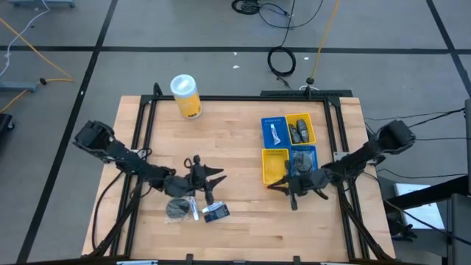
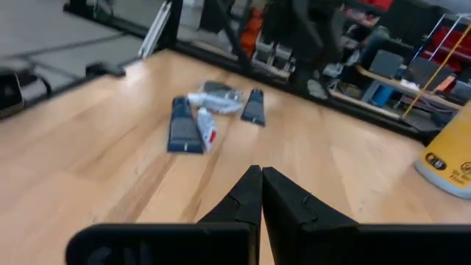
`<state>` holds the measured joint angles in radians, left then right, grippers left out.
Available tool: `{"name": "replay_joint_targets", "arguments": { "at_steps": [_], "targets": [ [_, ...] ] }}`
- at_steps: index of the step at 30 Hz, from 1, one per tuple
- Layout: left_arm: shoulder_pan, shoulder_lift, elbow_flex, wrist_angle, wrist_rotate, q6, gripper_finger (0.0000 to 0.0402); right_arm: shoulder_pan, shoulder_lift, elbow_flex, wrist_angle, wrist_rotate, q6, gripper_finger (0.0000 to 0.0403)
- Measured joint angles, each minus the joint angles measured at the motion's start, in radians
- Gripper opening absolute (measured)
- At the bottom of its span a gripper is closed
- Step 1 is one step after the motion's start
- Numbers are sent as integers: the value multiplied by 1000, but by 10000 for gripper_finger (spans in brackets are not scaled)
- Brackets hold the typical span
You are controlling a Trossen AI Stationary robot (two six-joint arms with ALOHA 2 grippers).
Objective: Pick & Place Travel size toiletries
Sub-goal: Put the blue shave cream into the bottom yellow bin
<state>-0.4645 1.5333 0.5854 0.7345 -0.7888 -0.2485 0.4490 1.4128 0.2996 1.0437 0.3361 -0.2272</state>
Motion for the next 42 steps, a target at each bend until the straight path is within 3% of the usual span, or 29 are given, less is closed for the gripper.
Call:
{"name": "replay_joint_targets", "arguments": {
  "at_steps": [5, 8, 11, 14, 17, 19, 23, 27, 36, 39, 42],
  "targets": [
    [54, 1, 40, -10, 220, 89, 118, 1, 98, 39, 0, -1, -6, 4],
    [29, 0, 127, -146, 226, 250, 118, 1, 128, 49, -1, -1, -24, 4],
    [-7, 1, 263, -477, 148, 308, 118, 0, 137, 49, 1, -1, -23, 4],
    [-35, 1, 419, -921, 136, 184, 118, 0, 137, 49, 0, -1, -24, 4],
    [-52, 0, 536, -1286, 207, -58, 118, 0, 137, 49, -2, -1, -22, 4],
    [-64, -1, 578, -1452, 302, -196, 118, 0, 137, 49, 0, -1, -21, 4],
    [-93, -1, 570, -1636, 454, -412, 119, 0, 137, 49, 0, -1, -7, 4],
    [-122, -1, 487, -1689, 520, -536, 149, 0, 137, 49, -1, -1, 17, 4],
    [-125, -1, 264, -1641, 630, -607, 280, 0, 137, 49, -1, -1, 16, 4],
    [-125, -1, 217, -1596, 631, -584, 283, 0, 137, 49, -1, -1, 15, 4],
    [-114, -1, 172, -1484, 634, -537, 255, 0, 137, 49, -1, -1, 14, 4]
  ]
}}
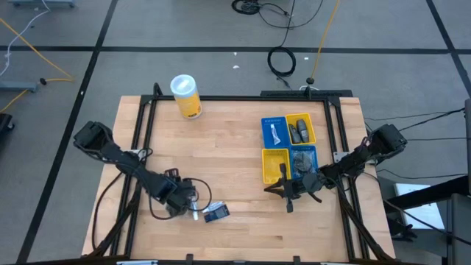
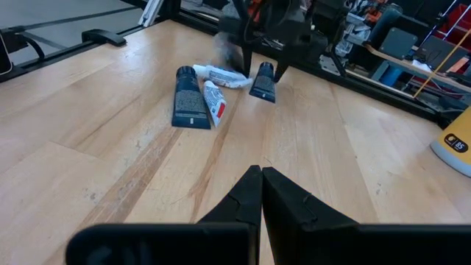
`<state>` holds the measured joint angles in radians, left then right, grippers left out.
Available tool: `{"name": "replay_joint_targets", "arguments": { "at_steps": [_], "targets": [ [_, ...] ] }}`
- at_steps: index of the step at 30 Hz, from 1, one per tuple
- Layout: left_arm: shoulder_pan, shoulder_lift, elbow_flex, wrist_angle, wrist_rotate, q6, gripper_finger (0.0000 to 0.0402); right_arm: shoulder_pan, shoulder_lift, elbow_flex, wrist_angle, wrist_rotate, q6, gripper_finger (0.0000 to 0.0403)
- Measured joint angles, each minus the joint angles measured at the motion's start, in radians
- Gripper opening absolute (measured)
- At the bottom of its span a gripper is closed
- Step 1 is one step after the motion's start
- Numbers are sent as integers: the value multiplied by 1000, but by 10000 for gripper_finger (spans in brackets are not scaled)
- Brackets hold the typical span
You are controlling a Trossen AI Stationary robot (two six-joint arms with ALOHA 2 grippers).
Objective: Pick & Place Travel size toiletries
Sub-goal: Put the blue shave cream into the bottom yellow bin
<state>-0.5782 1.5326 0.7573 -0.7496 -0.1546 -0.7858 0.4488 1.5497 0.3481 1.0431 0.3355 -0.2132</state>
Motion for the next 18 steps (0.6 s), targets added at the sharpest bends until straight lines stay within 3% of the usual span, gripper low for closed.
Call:
{"name": "replay_joint_targets", "arguments": {
  "at_steps": [6, 11, 18],
  "targets": [
    [45, -4, -51, 143, 0, 56, 155, 0, 0, 0, 0, 1, 0, 4],
    [93, 0, -54, 272, -83, 150, 76, 0, 0, 0, 0, 1, 0, 4],
    [201, 3, -57, 677, -162, 396, 25, -15, 0, 0, 0, 2, 16, 5]
  ]
}}
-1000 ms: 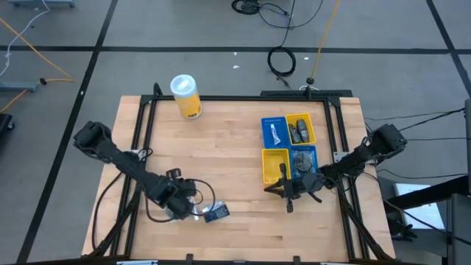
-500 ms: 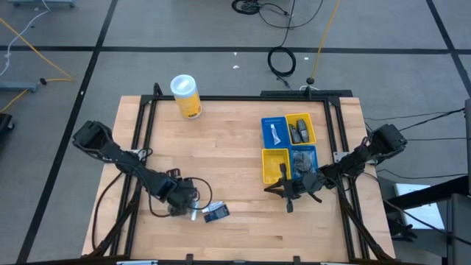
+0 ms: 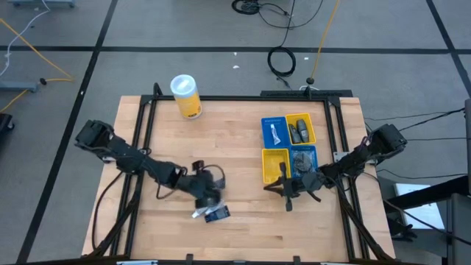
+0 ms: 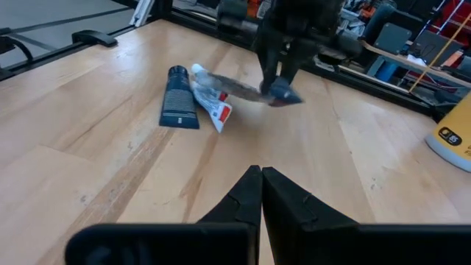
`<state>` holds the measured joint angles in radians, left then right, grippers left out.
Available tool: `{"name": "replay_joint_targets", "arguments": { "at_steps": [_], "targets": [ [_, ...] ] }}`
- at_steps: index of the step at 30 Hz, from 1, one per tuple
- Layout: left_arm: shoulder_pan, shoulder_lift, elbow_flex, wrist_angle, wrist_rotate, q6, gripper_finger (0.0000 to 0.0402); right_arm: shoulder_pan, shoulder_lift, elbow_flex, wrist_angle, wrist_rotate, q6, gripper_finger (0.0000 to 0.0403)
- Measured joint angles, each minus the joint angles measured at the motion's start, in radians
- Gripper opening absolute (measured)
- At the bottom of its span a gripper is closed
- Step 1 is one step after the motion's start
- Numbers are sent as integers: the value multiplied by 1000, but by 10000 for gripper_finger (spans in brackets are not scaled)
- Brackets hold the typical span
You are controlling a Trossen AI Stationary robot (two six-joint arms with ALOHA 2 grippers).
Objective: Pick & Place Travel size toiletries
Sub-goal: Put the blue shave cream into the bottom yellow bin
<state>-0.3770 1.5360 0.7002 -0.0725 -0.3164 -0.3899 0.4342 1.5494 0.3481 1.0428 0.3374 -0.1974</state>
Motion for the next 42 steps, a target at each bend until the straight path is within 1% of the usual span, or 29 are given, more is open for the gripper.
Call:
{"name": "replay_joint_targets", "arguments": {
  "at_steps": [2, 4, 6, 8, 10, 14, 17, 19, 21, 24, 26, 31, 35, 39, 42],
  "targets": [
    [36, 0, 0, 126, 24, 71, 24, -5, 0, 0, 0, 0, 0, 8],
    [73, 0, 1, 234, 83, 128, 27, -11, 0, 3, -1, 0, -2, 20],
    [108, 0, 1, 316, 142, 170, 33, -15, 0, 14, -1, 0, -16, 41],
    [137, -1, 1, 367, 186, 188, 37, -16, 0, 31, -3, 0, -42, 70],
    [162, -2, 1, 389, 226, 200, 39, -16, 0, 58, -29, 5, -76, 103],
    [193, -2, 1, 388, 282, 202, 40, -23, 0, 135, -129, 82, -192, 163],
    [200, -2, 1, 389, 326, 201, 41, -48, 0, 190, -220, 78, -288, 191],
    [200, -2, 1, 389, 351, 201, 41, -70, 0, 225, -248, 76, -346, 199],
    [199, -1, 1, 389, 368, 198, 41, -95, 0, 252, -264, 43, -435, 200],
    [198, 12, 2, 398, 372, 177, 41, -126, 1, 283, -274, -62, -548, 195],
    [198, 32, 2, 413, 372, 170, 41, -145, 5, 306, -273, -126, -584, 187],
    [198, 91, 3, 494, 372, 171, 42, -183, 59, 349, -331, -225, -640, 165],
    [198, 118, 3, 521, 372, 170, 42, -191, 128, 363, -331, -236, -697, 147],
    [199, 117, 3, 523, 373, 170, 42, -191, 182, 363, -224, -229, -713, 122],
    [198, 116, 3, 532, 373, 170, 42, -195, 197, 363, -175, -230, -717, 100]
  ]
}}
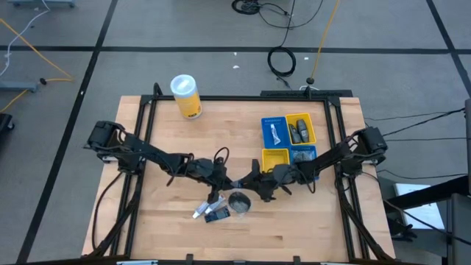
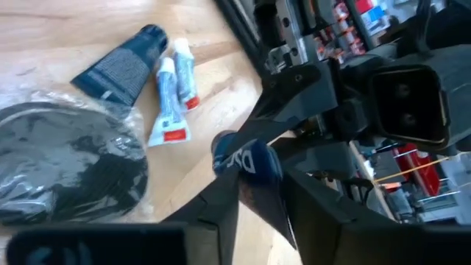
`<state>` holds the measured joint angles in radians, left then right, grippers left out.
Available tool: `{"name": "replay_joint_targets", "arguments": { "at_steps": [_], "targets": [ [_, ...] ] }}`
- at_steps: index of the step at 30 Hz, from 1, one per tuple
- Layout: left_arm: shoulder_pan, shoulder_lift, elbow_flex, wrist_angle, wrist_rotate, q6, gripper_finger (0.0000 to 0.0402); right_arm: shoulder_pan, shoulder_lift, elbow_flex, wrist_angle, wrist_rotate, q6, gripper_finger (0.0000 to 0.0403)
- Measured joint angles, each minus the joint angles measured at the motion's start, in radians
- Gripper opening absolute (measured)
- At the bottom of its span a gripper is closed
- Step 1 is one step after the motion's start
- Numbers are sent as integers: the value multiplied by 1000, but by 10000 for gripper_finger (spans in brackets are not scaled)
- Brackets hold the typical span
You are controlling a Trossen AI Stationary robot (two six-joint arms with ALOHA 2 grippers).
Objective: Pick & Place Travel size toiletries
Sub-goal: Put the blue shave cream into the bottom yellow bin
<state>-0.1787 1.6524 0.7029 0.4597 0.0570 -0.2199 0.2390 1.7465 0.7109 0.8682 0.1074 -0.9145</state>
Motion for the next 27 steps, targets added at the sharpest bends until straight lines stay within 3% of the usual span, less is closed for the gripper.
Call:
{"name": "replay_joint_targets", "arguments": {
  "at_steps": [8, 11, 19, 23, 27],
  "targets": [
    [1, 1, 0, 7, -27, -1, 44, -10, 5, 0, -5, -4, 4, 19],
    [5, 1, 0, 9, -27, 3, 62, -8, 5, 0, -9, -3, 15, 8],
    [47, -8, 8, 53, 39, 11, 204, 9, -4, -4, -123, 34, 176, 2],
    [64, -17, 6, 19, 36, 1, 270, 56, -92, -2, -241, 192, 226, 1],
    [69, -23, 6, 2, -39, -8, 312, 117, -248, -2, -468, 323, 363, 1]
  ]
}}
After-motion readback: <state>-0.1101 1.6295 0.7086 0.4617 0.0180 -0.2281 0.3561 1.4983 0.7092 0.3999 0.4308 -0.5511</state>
